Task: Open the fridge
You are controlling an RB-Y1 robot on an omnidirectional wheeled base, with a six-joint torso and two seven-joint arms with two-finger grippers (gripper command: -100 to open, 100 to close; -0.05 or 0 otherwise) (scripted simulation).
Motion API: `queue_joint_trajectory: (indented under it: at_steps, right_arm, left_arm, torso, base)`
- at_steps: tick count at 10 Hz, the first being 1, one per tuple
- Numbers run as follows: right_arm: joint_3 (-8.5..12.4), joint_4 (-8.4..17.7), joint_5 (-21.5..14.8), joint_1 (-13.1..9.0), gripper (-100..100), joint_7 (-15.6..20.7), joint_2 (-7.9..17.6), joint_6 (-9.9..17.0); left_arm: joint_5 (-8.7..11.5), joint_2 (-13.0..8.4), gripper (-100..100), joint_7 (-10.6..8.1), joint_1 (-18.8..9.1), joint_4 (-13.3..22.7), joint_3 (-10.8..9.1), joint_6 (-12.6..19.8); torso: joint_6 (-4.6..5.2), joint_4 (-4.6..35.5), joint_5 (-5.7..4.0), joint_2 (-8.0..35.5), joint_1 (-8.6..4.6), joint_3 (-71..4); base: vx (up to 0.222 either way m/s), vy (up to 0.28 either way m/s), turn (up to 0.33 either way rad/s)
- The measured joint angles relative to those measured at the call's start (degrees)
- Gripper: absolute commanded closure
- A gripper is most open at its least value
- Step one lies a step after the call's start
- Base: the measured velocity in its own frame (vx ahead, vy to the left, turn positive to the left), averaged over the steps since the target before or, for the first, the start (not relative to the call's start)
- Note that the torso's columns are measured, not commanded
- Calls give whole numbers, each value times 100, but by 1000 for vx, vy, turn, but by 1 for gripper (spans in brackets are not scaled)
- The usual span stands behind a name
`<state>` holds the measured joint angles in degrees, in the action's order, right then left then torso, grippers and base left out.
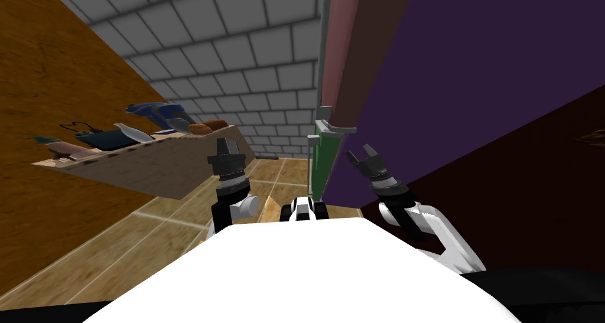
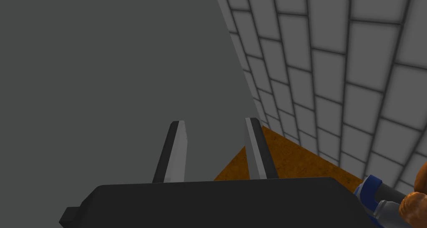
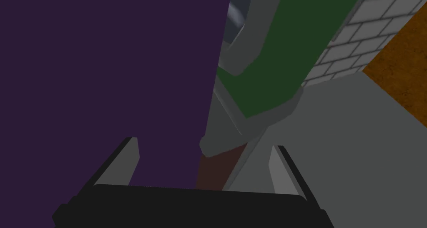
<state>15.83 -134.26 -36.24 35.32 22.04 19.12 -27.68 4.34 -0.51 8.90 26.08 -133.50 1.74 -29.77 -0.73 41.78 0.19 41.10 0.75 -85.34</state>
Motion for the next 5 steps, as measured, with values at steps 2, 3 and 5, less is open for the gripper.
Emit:
queue_joint_trajectory:
  at_steps: [2,3,5]
  right_arm:
    - [102,1,-256,56,-100,242,83,90]
    - [187,25,-428,68,-100,413,163,145]
    - [338,44,-718,143,-100,710,285,255]
  left_arm:
    - [0,-1,0,0,0,0,-1,0]
    - [0,0,0,0,0,0,0,0]
    - [0,-1,0,0,0,0,0,0]
  torso:
    - [-7,2,-3,2,-16,0]
    - [-6,-3,-3,-5,-4,-2]
    - [-18,-2,0,-7,-7,-6]
  base:
    - [38,113,-73]
    - [55,178,-73]
    - [37,118,-43]
